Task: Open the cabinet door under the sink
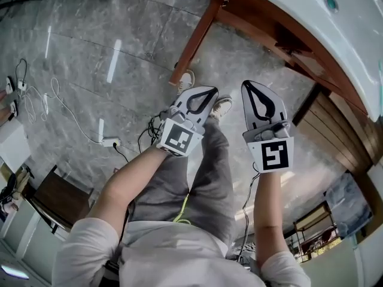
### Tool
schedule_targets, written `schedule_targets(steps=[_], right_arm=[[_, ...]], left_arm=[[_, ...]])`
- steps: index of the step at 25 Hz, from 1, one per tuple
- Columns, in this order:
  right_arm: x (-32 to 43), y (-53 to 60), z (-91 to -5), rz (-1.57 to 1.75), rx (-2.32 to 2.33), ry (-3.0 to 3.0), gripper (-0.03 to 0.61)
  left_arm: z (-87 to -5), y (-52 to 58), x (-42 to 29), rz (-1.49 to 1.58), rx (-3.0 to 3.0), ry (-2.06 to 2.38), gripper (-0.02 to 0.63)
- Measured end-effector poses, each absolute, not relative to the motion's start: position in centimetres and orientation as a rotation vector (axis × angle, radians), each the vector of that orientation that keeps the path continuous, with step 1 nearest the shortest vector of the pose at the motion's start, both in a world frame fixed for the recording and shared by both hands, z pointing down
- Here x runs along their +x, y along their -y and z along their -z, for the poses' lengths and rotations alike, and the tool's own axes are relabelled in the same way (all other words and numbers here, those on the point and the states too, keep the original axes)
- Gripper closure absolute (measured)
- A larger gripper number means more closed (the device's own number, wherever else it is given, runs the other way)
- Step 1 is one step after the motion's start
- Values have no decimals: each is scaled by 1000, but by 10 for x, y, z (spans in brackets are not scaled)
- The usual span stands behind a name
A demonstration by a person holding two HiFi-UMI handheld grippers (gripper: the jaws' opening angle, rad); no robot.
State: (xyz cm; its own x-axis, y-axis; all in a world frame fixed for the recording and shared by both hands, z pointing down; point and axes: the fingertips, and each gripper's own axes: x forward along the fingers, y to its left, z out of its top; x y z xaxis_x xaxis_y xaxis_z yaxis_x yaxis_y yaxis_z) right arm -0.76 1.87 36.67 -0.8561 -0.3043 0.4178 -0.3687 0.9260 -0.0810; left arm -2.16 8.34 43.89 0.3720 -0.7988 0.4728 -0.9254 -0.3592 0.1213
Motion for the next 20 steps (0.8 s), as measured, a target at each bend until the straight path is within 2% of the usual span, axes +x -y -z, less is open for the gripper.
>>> schedule_targets(steps=[10,20], right_arm=[[42,0,-273,-244,656,2657,548],[60,20,-176,-264,875,2664,548]], left_arm=[[-341,-49,6,-450,2346,1486,597],[-226,-9,8,-413,2487,1475,597]])
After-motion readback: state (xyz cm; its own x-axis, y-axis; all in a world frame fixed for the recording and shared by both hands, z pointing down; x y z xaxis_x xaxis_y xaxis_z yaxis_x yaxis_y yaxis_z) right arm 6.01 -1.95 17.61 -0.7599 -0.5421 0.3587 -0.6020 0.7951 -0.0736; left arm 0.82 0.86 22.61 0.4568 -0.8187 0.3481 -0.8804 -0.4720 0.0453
